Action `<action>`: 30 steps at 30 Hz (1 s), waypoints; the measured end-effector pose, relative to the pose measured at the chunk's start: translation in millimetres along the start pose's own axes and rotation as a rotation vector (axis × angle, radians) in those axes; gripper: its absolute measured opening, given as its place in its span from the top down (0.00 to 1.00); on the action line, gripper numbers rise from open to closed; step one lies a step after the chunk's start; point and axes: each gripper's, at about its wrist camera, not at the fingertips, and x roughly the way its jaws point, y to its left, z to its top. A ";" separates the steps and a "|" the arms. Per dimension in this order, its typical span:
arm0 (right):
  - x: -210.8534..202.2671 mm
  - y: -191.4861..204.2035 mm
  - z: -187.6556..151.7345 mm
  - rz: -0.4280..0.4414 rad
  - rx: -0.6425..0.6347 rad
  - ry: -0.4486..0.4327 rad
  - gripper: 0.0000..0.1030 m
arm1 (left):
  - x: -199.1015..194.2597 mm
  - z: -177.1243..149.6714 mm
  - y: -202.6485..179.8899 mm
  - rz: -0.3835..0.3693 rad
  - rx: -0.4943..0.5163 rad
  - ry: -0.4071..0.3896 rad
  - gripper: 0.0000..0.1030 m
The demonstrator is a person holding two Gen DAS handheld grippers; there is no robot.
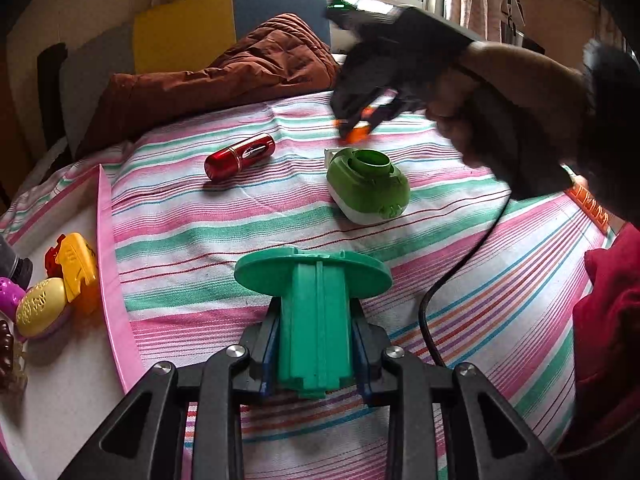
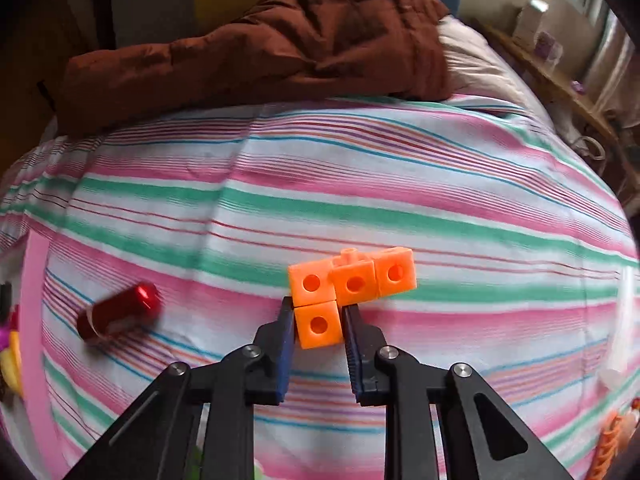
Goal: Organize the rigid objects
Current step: 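Lift orange cube blocks with right gripper while left holds teal stand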
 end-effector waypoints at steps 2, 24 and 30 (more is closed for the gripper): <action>-4.3 -15.4 -15.6 -0.014 0.012 0.020 0.78 | -3.1 -1.9 -1.6 0.002 0.005 -0.006 0.71; -53.9 -24.1 -137.7 0.062 -0.081 0.031 0.77 | -5.3 -8.1 -6.4 0.049 0.029 -0.041 0.71; -53.4 -20.5 -134.2 0.050 -0.094 0.023 0.77 | -5.4 -8.4 -7.1 0.052 0.032 -0.043 0.71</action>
